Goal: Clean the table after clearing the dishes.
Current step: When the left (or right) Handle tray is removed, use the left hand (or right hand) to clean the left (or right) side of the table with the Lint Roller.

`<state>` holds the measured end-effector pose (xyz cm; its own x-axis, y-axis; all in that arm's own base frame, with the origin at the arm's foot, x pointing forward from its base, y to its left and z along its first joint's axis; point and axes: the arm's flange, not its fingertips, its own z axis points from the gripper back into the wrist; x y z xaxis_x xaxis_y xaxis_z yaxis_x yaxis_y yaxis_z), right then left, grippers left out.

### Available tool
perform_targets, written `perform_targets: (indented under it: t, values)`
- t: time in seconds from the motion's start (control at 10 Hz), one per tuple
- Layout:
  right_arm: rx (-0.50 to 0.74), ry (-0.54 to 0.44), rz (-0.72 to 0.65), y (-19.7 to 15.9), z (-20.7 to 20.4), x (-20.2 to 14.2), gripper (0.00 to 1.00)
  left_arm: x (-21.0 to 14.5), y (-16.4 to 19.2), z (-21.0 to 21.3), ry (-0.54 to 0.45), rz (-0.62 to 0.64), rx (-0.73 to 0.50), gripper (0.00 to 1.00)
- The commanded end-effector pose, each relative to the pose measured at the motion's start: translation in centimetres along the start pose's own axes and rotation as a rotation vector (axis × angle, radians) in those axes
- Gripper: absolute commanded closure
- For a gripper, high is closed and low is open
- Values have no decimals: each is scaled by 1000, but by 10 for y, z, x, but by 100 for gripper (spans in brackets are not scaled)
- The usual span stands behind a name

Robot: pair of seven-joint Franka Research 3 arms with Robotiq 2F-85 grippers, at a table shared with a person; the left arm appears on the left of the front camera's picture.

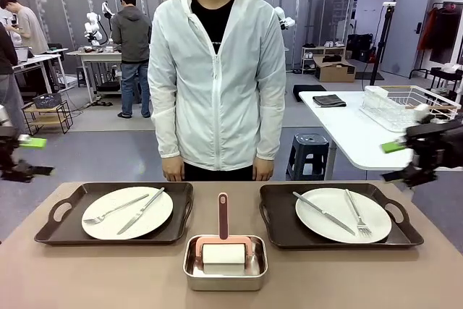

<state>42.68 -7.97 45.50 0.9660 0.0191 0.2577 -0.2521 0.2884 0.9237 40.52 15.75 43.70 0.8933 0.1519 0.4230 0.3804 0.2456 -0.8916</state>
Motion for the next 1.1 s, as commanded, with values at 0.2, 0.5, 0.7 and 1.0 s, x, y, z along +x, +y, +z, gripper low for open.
perform_targets:
  t: [0.2, 0.5, 0.7, 1.0]
  values:
    - [23, -183, 24, -38, 104, -37, 0, -6, 4, 80, -153, 105, 77, 0]
    - [30, -341, -68, -77, 165, -77, 0, -24, 2, 115, -228, 138, 147, 0]
    - [23, -383, -101, -88, 181, -91, 0, -33, -3, 131, -268, 149, 178, 0]
    - [-9, -349, -124, -96, 172, -80, 0, -35, -15, 135, -272, 113, 235, 0]
